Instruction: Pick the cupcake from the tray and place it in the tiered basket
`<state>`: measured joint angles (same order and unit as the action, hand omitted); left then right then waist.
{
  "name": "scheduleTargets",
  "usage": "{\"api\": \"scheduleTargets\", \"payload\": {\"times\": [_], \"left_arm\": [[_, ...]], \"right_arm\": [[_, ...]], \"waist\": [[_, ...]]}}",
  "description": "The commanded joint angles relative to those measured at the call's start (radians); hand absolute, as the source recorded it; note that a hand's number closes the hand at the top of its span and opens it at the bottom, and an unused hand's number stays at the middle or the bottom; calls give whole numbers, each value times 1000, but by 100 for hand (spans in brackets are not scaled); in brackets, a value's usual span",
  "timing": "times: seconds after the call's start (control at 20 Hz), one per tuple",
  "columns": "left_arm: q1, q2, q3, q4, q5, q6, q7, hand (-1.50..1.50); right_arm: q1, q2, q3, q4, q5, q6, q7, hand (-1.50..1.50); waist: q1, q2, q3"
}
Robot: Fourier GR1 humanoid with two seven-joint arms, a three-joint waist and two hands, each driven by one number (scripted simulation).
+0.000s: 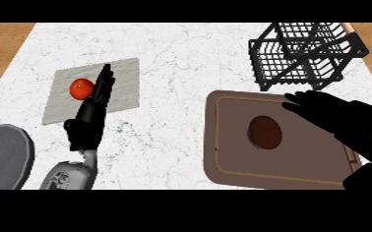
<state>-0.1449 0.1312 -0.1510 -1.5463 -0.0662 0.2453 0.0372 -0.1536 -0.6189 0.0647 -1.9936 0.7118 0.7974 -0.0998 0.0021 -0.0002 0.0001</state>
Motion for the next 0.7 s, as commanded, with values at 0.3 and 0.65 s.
{"api": "scheduleTargets", "payload": {"times": [0.3,0.65], "left_arm": [[20,-43,-17,-87,-56,4,81,0],[10,-73,-8,-71,-90,9,83,0]], "right_arm": [[38,80,38,83,111,-16,-41,-150],[29,98,47,184,178,-97,-175,-150]], "waist": [[-2,-1,0],[-1,0,0]]}}
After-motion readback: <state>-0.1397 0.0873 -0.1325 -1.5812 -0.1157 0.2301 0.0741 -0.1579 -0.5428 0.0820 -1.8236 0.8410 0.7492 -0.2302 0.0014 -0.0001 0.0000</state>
